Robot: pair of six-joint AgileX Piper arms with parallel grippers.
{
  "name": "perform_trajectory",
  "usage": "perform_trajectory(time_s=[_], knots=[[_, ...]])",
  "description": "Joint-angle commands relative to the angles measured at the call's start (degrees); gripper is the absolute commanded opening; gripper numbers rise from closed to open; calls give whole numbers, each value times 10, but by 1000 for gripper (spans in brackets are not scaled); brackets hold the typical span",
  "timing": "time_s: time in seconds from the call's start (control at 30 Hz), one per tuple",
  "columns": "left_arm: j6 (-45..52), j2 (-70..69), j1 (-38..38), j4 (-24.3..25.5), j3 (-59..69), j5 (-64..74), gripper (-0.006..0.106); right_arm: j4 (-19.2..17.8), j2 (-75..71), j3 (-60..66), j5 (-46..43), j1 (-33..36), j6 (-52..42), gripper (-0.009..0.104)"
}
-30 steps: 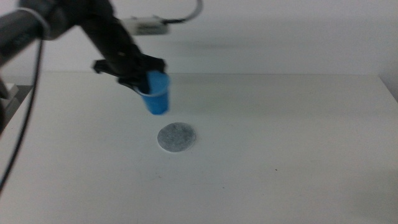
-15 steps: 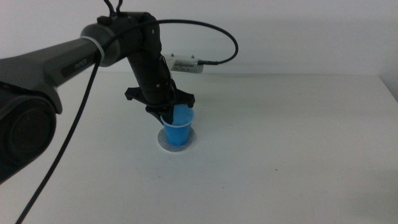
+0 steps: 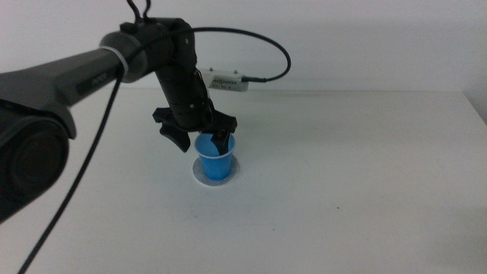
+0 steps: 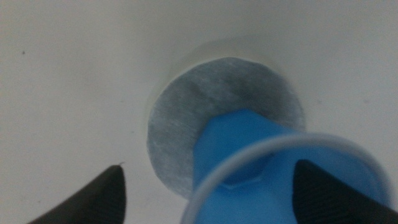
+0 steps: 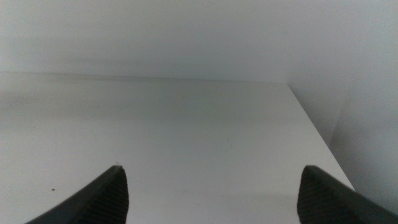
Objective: Place an empty cup on a cup mat.
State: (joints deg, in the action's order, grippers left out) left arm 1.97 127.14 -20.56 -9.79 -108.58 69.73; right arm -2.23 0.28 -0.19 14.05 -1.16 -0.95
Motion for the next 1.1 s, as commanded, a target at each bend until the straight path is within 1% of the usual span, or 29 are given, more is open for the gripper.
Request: perform_trajectory(time_s=[0.0, 0.07, 0.13, 0.17, 0.3, 0.4, 0.57, 0.73, 0.93, 1.07], knots=[[34, -28, 17, -30, -10, 2, 94, -4, -3, 2, -4, 1, -2, 93], [54, -57, 34, -68, -10, 2, 94, -4, -3, 2, -4, 1, -2, 93], [55, -102, 45, -81, -1, 2, 94, -4, -3, 2, -4, 1, -2, 93], [50, -123, 46, -78, 5, 2, 94, -4, -3, 2, -4, 1, -2, 93], [17, -241, 45, -32, 72, 2, 94, -4, -3, 2, -4, 1, -2, 93], [-14, -327, 49, -23, 152, 2, 94, -4, -3, 2, -4, 1, -2, 93], [-4, -457, 53, 2, 264, -41, 94, -4, -3, 2, -4, 1, -2, 93], [-5, -570, 53, 6, 381, -115, 94, -4, -3, 2, -4, 1, -2, 93], [-4, -697, 53, -7, 504, -200, 94, -4, -3, 2, -4, 1, -2, 93], [-3, -775, 53, -7, 599, -309, 94, -4, -3, 2, -4, 1, -2, 93]])
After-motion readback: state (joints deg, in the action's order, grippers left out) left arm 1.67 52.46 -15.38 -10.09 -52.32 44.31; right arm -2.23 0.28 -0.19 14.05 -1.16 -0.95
